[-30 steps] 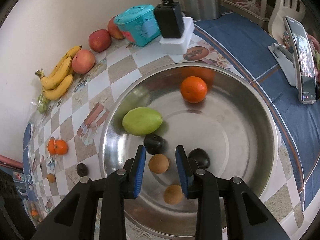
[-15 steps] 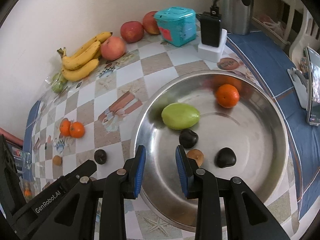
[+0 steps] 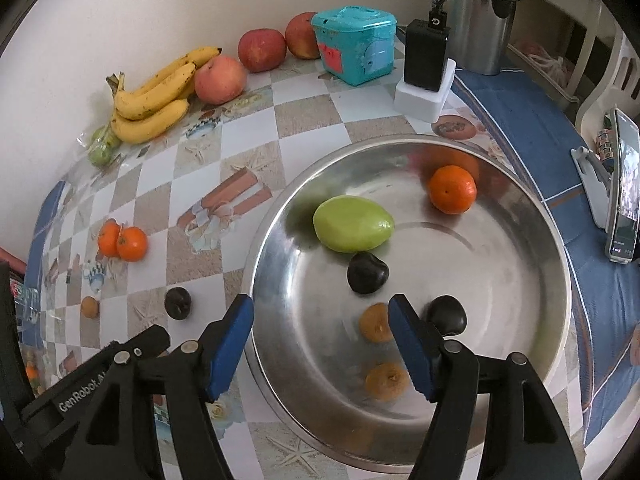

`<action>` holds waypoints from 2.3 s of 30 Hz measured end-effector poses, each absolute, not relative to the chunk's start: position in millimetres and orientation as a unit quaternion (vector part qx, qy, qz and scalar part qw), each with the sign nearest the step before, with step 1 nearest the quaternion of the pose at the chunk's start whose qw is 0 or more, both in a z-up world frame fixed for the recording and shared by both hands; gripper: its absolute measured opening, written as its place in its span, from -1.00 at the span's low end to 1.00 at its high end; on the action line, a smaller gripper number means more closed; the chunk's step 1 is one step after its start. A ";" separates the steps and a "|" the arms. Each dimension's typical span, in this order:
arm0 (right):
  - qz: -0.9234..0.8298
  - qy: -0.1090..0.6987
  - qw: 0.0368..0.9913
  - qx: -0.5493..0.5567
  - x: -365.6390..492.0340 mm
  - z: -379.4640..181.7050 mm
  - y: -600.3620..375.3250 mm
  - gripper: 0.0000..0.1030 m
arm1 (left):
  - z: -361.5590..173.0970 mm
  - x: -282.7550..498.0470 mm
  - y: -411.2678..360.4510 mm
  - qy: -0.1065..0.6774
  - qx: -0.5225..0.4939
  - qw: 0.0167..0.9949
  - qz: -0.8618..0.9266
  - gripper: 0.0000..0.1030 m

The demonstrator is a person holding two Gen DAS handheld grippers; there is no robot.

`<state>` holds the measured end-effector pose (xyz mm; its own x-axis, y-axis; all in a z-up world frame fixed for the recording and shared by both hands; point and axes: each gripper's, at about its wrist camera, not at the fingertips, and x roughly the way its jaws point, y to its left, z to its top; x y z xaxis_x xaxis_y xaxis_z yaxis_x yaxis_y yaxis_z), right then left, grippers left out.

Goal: Organize fruits
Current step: 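Withdraw both open tools from the bowl toward the last plum and kiwi, then close the right tool on the last dark plum while the left tool grasps a brown kiwi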

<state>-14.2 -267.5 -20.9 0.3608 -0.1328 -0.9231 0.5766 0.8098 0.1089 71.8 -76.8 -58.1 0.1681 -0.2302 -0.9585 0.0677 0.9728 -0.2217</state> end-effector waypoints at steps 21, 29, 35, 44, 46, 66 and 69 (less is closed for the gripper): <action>-0.232 0.501 0.814 0.182 -13.7 -18.2 -265.5 0.94 | -49.6 71.9 -70.6 0.594 -0.004 0.802 -0.065 1.00; -0.226 0.494 0.820 0.178 -11.2 -16.6 -262.3 0.94 | -45.5 74.6 -73.0 0.582 0.012 0.811 -0.065 1.00; -0.206 0.508 0.823 0.149 -4.4 -19.4 -251.5 0.94 | -36.2 81.6 -69.4 0.559 0.038 0.826 -0.061 1.00; -0.161 0.493 0.844 0.137 5.4 -13.2 -229.3 0.94 | -27.0 101.2 -40.2 0.534 0.090 0.840 -0.041 1.00; -0.151 0.495 0.845 0.136 9.7 -13.0 -221.8 0.94 | -25.2 104.1 -34.6 0.528 0.100 0.843 -0.035 1.00; -0.087 0.495 0.858 0.110 52.0 -20.2 -165.6 0.94 | -33.7 140.1 36.7 0.545 -0.014 0.838 -0.006 1.00; -0.093 0.498 0.854 0.115 56.3 -25.7 -166.8 0.83 | -37.2 143.2 30.2 0.547 -0.019 0.836 -0.025 1.00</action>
